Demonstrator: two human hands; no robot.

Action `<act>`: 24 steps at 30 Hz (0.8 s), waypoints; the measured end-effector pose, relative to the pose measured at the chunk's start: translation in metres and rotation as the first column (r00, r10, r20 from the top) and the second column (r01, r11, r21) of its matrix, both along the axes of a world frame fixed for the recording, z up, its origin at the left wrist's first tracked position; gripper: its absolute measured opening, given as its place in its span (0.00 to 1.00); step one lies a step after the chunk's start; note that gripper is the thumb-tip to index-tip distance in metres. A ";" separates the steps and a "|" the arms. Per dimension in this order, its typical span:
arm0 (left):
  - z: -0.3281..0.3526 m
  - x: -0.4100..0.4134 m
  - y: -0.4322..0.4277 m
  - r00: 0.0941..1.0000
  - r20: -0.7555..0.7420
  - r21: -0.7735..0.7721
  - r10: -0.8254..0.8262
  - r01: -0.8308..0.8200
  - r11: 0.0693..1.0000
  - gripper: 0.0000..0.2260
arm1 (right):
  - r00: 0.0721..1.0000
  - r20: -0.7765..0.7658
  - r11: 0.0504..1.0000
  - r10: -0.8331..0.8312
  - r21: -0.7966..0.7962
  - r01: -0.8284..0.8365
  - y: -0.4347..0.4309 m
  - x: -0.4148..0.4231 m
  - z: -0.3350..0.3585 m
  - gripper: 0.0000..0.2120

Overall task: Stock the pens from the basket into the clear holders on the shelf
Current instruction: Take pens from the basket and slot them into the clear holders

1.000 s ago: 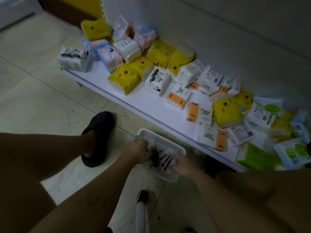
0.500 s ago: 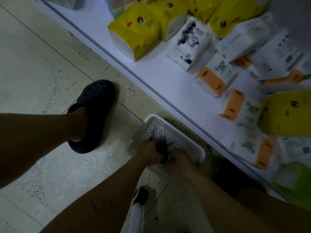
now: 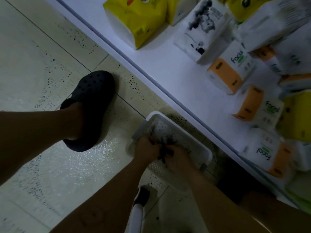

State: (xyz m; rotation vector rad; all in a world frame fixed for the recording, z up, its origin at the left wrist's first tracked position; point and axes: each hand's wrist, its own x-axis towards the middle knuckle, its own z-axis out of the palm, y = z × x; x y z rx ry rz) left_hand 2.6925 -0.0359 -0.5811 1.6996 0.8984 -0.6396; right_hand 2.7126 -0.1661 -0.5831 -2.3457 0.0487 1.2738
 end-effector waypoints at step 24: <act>0.137 -0.005 -0.026 0.969 0.226 -0.132 -0.097 0.129 0.983 0.08 | 0.855 0.152 0.865 -0.497 0.172 0.472 -0.029 -0.035 0.147 0.09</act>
